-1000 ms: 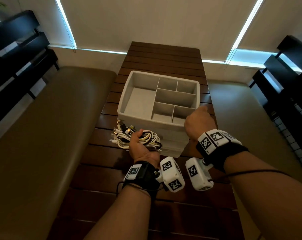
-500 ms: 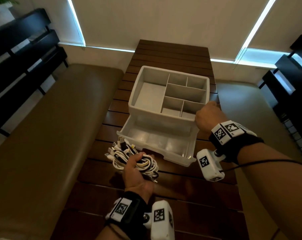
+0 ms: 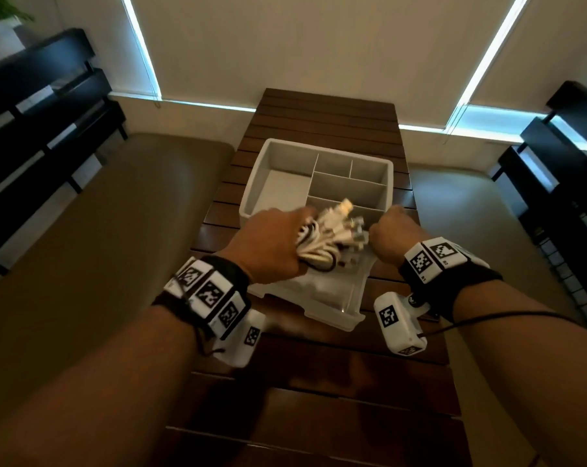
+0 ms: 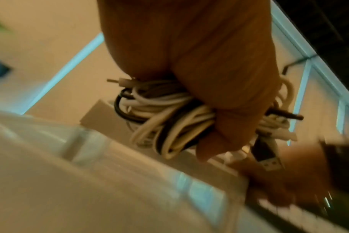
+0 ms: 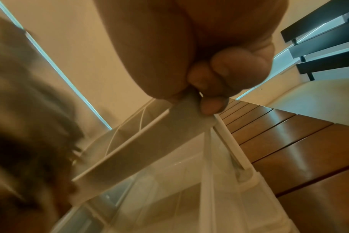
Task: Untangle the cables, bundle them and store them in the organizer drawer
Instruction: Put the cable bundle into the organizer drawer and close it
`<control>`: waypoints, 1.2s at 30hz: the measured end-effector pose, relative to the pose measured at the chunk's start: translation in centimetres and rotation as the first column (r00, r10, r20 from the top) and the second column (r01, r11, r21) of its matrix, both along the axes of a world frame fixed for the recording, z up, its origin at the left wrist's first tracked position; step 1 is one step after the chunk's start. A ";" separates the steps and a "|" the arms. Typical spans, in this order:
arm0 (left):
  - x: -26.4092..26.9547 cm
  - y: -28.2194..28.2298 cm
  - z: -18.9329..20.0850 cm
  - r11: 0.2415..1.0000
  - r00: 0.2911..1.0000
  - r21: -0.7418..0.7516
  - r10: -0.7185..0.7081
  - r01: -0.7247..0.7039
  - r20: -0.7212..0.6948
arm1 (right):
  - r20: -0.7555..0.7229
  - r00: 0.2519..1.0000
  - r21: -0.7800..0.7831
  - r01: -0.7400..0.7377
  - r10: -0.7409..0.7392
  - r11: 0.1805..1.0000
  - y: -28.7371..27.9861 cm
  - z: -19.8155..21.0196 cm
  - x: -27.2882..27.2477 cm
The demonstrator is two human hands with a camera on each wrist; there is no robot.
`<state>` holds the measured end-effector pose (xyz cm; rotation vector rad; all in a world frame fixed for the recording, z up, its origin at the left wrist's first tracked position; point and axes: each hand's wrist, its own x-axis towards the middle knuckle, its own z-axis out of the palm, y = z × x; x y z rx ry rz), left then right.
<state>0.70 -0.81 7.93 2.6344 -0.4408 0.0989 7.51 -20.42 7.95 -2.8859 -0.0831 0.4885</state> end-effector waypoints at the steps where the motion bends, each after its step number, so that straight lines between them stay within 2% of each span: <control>1: 0.6 -0.3 -0.6 0.988 0.999 0.146 -0.047 0.047 -0.004 | -0.019 0.994 0.067 0.105 -0.104 0.992 -0.1 0.1 0.1; 3: 1.2 -0.4 -1.7 0.935 0.992 0.332 -0.124 0.123 -0.019 | 0.026 0.991 0.105 0.130 -0.133 0.986 -0.3 -0.2 0.3; 6: 1.6 -0.2 -2.8 0.851 0.981 0.489 -0.177 0.194 -0.081 | 0.029 0.984 0.157 0.167 -0.173 0.973 -0.5 -0.7 0.8; 11: 2.7 -0.8 -2.7 0.798 0.967 0.551 -0.166 0.246 -0.190 | 0.026 0.984 0.152 0.169 -0.175 0.974 -0.6 -0.8 1.1; 16: 3.0 -1.0 -3.0 0.778 0.947 0.553 -0.174 0.300 -0.268 | 0.006 0.988 0.117 0.156 -0.157 0.981 -0.8 -0.3 0.9; 17: 3.1 -1.0 -3.1 0.774 0.946 0.555 -0.176 0.303 -0.272 | 0.075 0.985 0.114 0.147 -0.156 0.983 -0.8 0.2 0.6; 18: 3.3 -0.9 -3.1 0.775 0.943 0.551 -0.177 0.310 -0.283 | 0.227 0.965 0.102 0.112 -0.132 0.988 -0.7 0.6 0.0; 20: 3.5 -1.0 -3.2 0.779 0.938 0.540 -0.176 0.318 -0.299 | 0.575 0.817 0.078 -0.108 0.044 0.991 0.2 1.3 -1.5; 21: 3.6 -1.0 -3.3 0.783 0.935 0.531 -0.175 0.323 -0.310 | 0.623 0.768 0.069 -0.241 0.146 0.968 0.9 1.3 -2.3; 22: 3.7 -1.1 -3.5 0.794 0.929 0.512 -0.175 0.328 -0.325 | 0.578 0.779 0.058 -0.338 0.245 0.939 1.5 1.1 -3.0; 23: 3.8 -1.1 -3.5 0.806 0.925 0.491 -0.172 0.330 -0.340 | 0.475 0.826 0.058 -0.374 0.303 0.926 2.0 0.5 -3.5; 25: 3.9 -1.1 -3.5 0.834 0.921 0.450 -0.161 0.319 -0.355 | 0.331 0.898 0.060 -0.327 0.290 0.943 2.5 -1.1 -3.6; 29: 3.9 -0.7 -3.5 0.861 0.926 0.411 -0.161 0.301 -0.342 | 0.321 0.922 0.079 -0.254 0.216 0.964 3.2 -1.8 -3.1; 36: 3.7 -0.2 -3.9 0.880 0.918 0.356 -0.186 0.314 -0.349 | 0.124 0.972 0.013 -0.204 0.201 0.979 4.0 -1.0 -2.0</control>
